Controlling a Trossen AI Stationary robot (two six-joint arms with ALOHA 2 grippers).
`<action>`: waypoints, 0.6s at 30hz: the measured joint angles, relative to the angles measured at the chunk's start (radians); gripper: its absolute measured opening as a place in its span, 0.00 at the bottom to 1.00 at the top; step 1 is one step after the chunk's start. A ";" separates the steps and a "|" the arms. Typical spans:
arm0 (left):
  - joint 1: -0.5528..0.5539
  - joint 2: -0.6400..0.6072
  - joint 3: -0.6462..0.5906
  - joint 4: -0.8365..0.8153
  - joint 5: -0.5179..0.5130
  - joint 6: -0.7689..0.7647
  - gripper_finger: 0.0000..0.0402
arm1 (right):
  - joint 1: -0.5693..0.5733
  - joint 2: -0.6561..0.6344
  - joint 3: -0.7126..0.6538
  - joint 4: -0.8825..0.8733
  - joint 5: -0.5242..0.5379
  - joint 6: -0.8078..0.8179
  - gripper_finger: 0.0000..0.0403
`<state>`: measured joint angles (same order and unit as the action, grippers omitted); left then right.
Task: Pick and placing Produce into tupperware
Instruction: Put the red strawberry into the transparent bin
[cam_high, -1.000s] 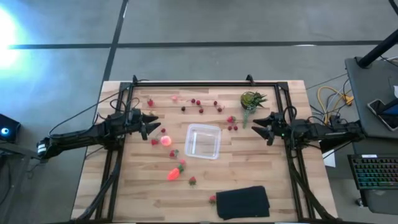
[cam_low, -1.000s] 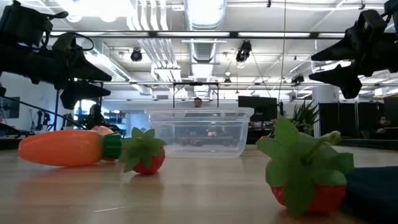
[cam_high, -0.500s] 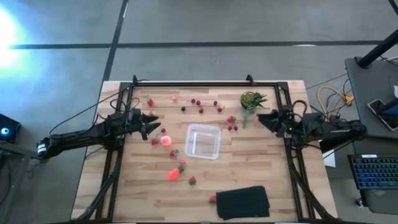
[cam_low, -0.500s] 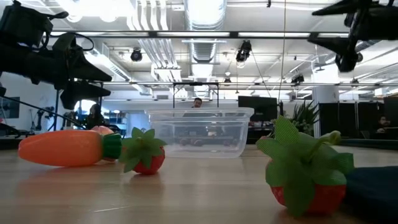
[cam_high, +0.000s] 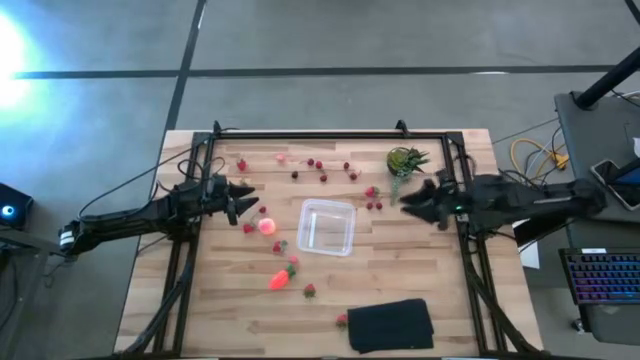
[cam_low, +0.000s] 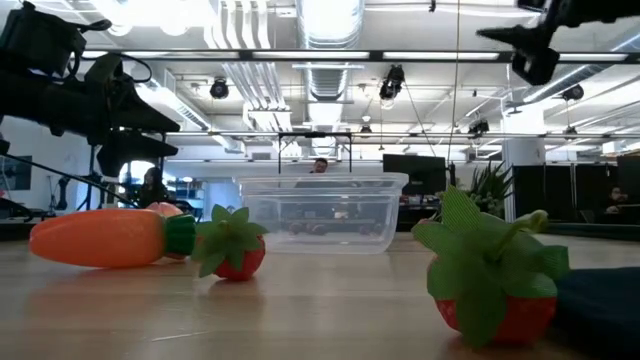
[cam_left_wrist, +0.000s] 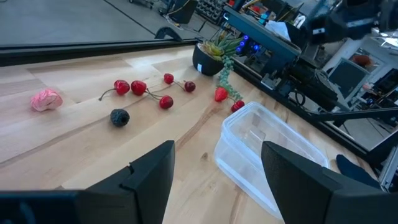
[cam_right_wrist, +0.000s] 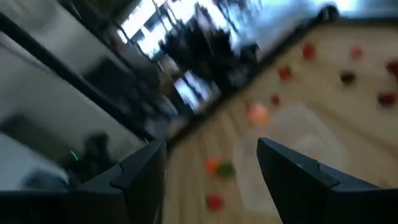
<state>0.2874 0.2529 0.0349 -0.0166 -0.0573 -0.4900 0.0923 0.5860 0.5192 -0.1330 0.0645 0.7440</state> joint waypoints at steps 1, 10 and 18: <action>0.000 0.000 0.000 0.000 0.000 0.000 0.56 | 0.002 0.059 0.042 -0.064 -0.002 -0.015 0.61; 0.000 0.000 0.000 0.001 0.000 0.000 0.56 | 0.039 0.511 0.468 -0.574 -0.037 0.288 0.61; 0.000 0.000 0.000 0.001 0.000 0.000 0.56 | 0.275 0.776 0.695 -0.757 -0.031 0.536 0.61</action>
<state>0.2878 0.2527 0.0349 -0.0158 -0.0574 -0.4903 0.3672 1.3623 1.2140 -0.8898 0.0333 1.2803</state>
